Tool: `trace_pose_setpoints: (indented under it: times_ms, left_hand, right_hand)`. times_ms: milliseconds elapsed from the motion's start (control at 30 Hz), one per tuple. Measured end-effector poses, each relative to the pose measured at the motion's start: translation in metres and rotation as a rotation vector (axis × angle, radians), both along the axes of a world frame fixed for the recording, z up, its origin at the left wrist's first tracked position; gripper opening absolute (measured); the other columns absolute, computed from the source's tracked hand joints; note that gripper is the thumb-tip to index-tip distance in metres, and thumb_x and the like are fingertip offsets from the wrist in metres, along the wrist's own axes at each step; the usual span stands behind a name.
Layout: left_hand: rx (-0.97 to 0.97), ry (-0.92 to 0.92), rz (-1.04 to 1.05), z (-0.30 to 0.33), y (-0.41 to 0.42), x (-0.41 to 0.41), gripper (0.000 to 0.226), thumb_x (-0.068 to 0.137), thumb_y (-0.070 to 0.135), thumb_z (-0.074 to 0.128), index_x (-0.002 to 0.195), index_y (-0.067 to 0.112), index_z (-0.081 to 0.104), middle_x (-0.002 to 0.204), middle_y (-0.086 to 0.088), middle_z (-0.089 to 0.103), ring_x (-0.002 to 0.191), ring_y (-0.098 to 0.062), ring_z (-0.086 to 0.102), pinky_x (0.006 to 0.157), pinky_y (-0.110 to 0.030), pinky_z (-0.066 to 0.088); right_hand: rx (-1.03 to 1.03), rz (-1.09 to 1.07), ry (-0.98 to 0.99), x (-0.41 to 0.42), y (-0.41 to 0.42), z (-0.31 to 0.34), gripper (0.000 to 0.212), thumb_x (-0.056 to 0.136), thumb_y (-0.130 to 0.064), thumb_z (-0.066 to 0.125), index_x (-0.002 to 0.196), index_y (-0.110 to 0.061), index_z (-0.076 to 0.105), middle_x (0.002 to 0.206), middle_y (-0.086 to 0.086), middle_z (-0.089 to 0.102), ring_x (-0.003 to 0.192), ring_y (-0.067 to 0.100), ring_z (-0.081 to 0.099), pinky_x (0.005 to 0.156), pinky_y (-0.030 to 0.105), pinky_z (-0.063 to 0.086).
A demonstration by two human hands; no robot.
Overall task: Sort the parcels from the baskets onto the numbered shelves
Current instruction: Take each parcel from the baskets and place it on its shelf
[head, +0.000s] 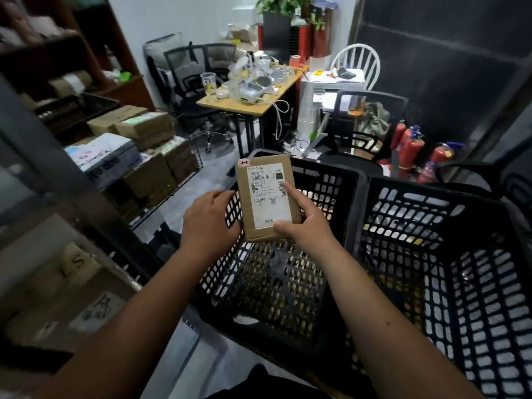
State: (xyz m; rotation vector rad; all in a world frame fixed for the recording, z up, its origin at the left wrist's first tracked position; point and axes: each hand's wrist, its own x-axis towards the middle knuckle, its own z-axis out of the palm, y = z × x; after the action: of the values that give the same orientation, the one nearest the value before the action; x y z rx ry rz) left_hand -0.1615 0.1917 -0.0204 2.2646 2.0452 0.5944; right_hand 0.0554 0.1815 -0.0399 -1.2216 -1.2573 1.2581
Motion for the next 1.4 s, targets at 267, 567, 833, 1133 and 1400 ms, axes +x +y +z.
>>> trace_pose_setpoints:
  times_ms: [267,567,833,1133,1400]
  left_hand:
    - [0.028,0.023,0.217,0.016,-0.090,0.000,0.072,0.085,0.042,0.076,0.147,0.012,0.057,0.147,-0.011,0.057,0.134,-0.032,0.053,0.113,-0.051,0.045]
    - [0.038,-0.150,0.532,0.038,-0.223,0.009,0.062,0.094,0.033,0.072,0.151,0.018,0.053,0.149,-0.009,0.054,0.135,-0.031,0.052,0.111,-0.045,0.046]
    - [0.083,-0.127,0.854,0.066,-0.343,-0.007,0.051,0.087,0.028,0.077,0.136,0.021,0.063,0.135,-0.006,0.062,0.120,-0.031,0.059,0.100,-0.050,0.054]
    - [0.133,-0.111,1.143,0.066,-0.477,-0.044,0.056,0.085,0.031,0.078,0.139,0.024,0.062,0.140,-0.005,0.060,0.124,-0.035,0.058,0.101,-0.051,0.053]
    - [0.184,-0.051,1.350,0.064,-0.621,-0.066,0.064,0.086,0.032,0.080,0.146,0.023,0.059,0.142,-0.005,0.060,0.128,-0.033,0.056,0.107,-0.048,0.049]
  right_hand:
    - [0.113,0.240,-0.049,0.004,-0.042,0.018,0.085,0.087,-0.001,0.080,0.147,-0.055,0.051,0.139,-0.019,0.051,0.117,0.001,0.059,0.096,0.032,0.060]
    - [0.239,0.536,-0.006,-0.018,-0.107,0.034,0.083,0.087,-0.005,0.080,0.147,-0.054,0.051,0.142,-0.018,0.054,0.121,-0.002,0.060,0.101,0.030,0.057]
    - [0.239,0.826,0.032,-0.081,-0.175,0.050,0.082,0.088,-0.009,0.080,0.144,-0.061,0.048,0.150,-0.012,0.052,0.136,0.011,0.052,0.108,0.038,0.055]
    - [0.197,1.123,0.091,-0.156,-0.279,0.063,0.083,0.090,-0.004,0.076,0.143,-0.062,0.049,0.141,-0.024,0.051,0.132,0.002,0.053,0.104,0.032,0.056]
    - [0.114,1.302,0.126,-0.218,-0.411,0.059,0.083,0.093,-0.004,0.074,0.134,-0.071,0.048,0.148,-0.011,0.054,0.133,0.017,0.056,0.099,0.044,0.060]
